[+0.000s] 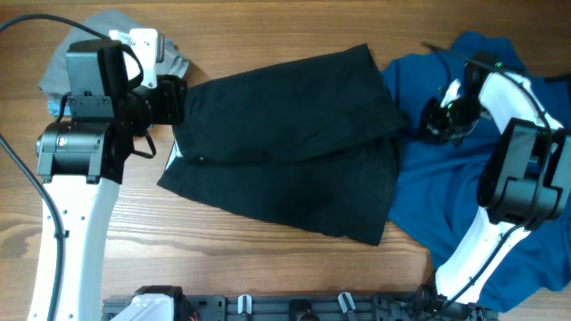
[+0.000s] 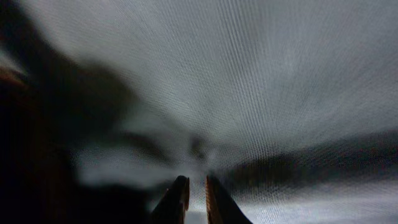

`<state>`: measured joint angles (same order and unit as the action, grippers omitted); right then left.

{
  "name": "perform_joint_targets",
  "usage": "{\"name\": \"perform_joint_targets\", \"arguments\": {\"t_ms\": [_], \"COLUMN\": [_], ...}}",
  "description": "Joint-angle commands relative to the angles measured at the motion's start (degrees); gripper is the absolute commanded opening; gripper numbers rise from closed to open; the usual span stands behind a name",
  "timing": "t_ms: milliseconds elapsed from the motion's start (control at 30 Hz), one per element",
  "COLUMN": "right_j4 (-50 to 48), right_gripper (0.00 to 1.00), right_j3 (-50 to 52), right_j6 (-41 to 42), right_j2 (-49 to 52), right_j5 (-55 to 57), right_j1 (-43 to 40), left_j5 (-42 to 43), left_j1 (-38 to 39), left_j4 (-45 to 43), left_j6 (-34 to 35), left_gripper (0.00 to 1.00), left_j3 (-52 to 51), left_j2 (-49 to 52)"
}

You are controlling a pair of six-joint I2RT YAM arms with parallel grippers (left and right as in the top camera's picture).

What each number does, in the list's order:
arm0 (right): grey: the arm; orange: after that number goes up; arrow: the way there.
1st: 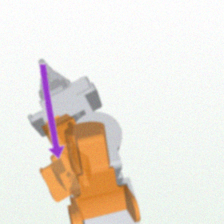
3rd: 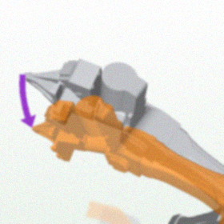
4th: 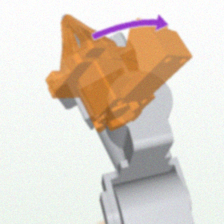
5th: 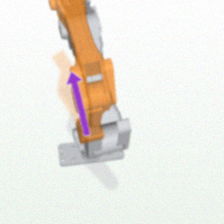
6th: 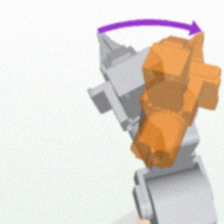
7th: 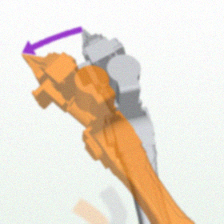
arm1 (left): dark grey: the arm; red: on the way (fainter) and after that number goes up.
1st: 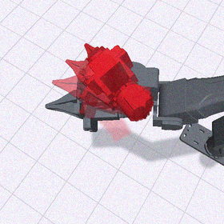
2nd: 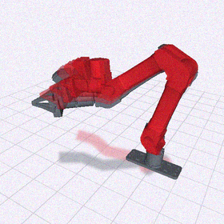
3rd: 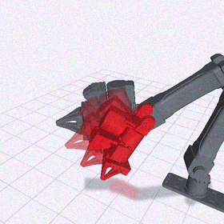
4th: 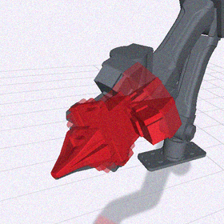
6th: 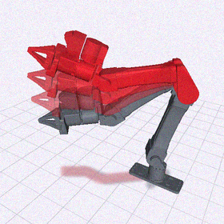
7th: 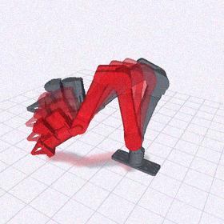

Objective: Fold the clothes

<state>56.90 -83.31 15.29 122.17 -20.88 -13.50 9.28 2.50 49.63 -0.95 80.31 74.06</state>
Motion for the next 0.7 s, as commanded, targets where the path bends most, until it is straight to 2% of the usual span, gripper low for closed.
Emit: {"name": "perform_joint_targets", "arguments": {"t_ms": [0, 100, 200, 233, 300, 400, 433, 467, 533, 600, 667], "right_j4": [-5.1, -8.1, -9.5, -10.9, -14.0, -11.8, -10.8, -10.3, -9.2, -7.8, -6.1], "right_gripper": [0.05, 0.04, 0.04, 0.04, 0.04, 0.04, 0.04, 0.05, 0.12, 0.25, 0.29], "right_j3": [4.4, 2.7, -1.6, -3.7, -7.1, -14.8, -18.7, -21.1, -25.6, -28.0, -28.5], "right_j6": [5.8, 9.0, 11.7, 12.5, 8.4, 5.9, 4.3, 2.5, 1.2, 1.2, -0.6], "right_j2": [1.1, 1.1, 1.1, 1.1, 1.1, 1.0, 1.0, 0.9, 0.0, -1.8, -3.9], "right_j5": [8.0, 24.7, 29.8, 28.0, 23.3, 21.7, 17.3, 13.3, 3.4, -3.2, -8.5], "right_j1": [-2.1, -9.2, -20.6, -25.8, -32.3, -39.0, -40.6, -41.1, -41.3, -39.8, -37.3], "left_j5": [1.2, 1.2, 1.2, 1.2, 1.2, 1.2, 1.2, 1.2, 1.2, 1.2, 1.2], "left_j1": [-0.4, -0.4, -0.4, -0.4, -0.4, -0.4, -0.4, -0.4, -0.4, -0.4, -0.4], "left_j4": [0.1, 0.2, 0.4, 0.4, 0.3, 0.4, 0.4, 0.4, 0.4, 0.4, 1.3], "left_j6": [-0.1, 0.0, -0.1, -0.1, -0.1, -0.1, -0.1, -0.1, -0.1, -0.1, -0.1], "left_gripper": [0.46, 0.5, 0.54, 0.55, 0.58, 0.63, 0.65, 0.66, 0.7, 0.74, 0.77], "left_j3": [0.7, 0.7, 0.7, 0.7, 0.7, 0.7, 0.7, 0.7, 0.7, 0.7, 0.8], "left_j2": [-0.9, -0.9, -0.9, -0.9, -0.9, -0.9, -0.9, -0.9, -0.9, -0.9, -0.9]}}
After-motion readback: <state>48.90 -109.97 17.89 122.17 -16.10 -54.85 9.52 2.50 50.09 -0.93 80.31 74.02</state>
